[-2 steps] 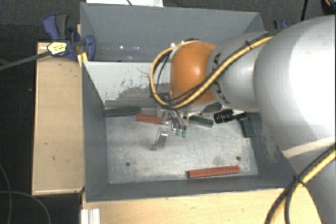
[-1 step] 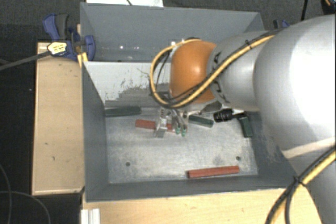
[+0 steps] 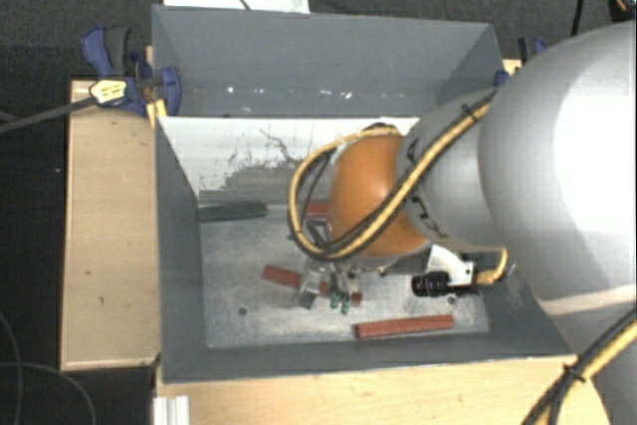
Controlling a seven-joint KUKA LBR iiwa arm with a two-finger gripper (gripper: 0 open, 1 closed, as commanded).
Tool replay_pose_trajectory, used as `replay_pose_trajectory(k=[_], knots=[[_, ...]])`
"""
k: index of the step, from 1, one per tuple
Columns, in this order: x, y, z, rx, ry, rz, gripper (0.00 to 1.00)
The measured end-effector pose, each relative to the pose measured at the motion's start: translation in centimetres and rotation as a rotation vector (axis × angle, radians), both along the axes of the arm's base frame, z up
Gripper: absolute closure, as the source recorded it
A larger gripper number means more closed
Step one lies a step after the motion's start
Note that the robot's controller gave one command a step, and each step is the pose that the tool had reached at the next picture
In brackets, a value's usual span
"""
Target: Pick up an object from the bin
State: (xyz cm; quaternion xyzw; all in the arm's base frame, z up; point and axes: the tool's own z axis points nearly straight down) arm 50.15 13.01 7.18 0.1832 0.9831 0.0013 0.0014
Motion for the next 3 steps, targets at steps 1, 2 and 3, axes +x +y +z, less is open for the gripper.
replay_pose_trajectory(k=[1,2,3], knots=[[0.0,-0.1,-0.1,-0.001,0.002,-0.003,0.0],[-0.1,0.0,-0.1,0.0,0.002,-0.009,1.0],[0.7,-2.6,13.4,0.0,-0.006,0.025,1.0]])
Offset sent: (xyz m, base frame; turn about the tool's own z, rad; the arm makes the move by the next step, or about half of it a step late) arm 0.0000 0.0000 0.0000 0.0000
